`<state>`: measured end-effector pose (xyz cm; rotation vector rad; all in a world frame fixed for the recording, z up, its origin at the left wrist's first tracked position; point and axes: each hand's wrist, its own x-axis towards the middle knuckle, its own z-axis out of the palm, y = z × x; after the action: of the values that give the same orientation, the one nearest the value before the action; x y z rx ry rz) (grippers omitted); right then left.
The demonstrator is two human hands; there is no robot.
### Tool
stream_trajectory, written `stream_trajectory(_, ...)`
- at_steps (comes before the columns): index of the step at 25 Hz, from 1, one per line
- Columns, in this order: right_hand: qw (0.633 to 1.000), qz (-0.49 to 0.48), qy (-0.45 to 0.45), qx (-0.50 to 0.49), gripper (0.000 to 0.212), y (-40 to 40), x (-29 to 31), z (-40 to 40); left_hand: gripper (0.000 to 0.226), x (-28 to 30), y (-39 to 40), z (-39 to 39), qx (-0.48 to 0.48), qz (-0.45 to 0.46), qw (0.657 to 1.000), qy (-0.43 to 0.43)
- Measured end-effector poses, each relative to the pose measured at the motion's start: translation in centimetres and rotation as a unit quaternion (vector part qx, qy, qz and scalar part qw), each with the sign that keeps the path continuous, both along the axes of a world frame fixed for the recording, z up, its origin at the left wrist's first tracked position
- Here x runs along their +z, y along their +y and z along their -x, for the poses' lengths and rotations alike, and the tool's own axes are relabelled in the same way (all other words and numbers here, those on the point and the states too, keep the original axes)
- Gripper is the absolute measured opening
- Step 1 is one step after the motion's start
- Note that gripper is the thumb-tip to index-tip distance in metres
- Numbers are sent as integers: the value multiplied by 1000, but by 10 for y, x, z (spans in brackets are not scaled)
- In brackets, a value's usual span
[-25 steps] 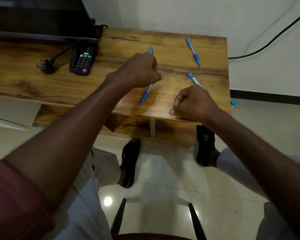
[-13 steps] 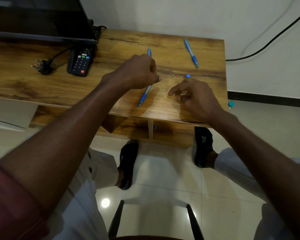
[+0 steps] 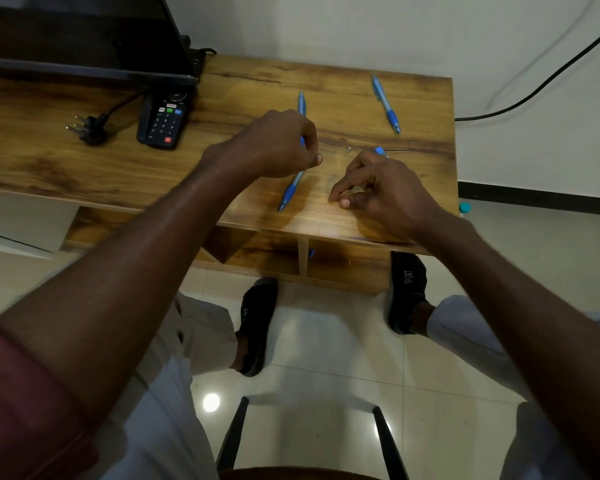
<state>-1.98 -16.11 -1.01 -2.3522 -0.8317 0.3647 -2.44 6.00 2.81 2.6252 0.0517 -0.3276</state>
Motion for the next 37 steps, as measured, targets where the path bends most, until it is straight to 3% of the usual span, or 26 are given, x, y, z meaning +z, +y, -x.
stream_trajectory(10, 997, -22, -16, -71, 24, -6, -9, 23, 27, 9, -4, 2, 2, -7, 1000, 28)
stream_trajectory(26, 998, -30, 2, -63, 13, -15, -10, 47, 28, 8, -11, 20, -72, -45, 996, 27)
stream_trajectory(30, 987, -96, 28, -122, 10, -15, -4, 47, 27, 6, -13, 18, -73, -41, 996, 15)
stream_trajectory(33, 956, -163, 96, -222, 11, -16, 10, 52, 23, 1, -17, 18, -79, -54, 995, 16)
stream_trajectory(35, 915, -175, 221, -288, 14, -21, 19, 58, 20, -3, -23, 19, -81, -59, 995, 18)
stream_trajectory(37, 863, -112, 369, -325, 22, -26, 26, 68, 21, -6, -28, 20, -81, -62, 995, 17)
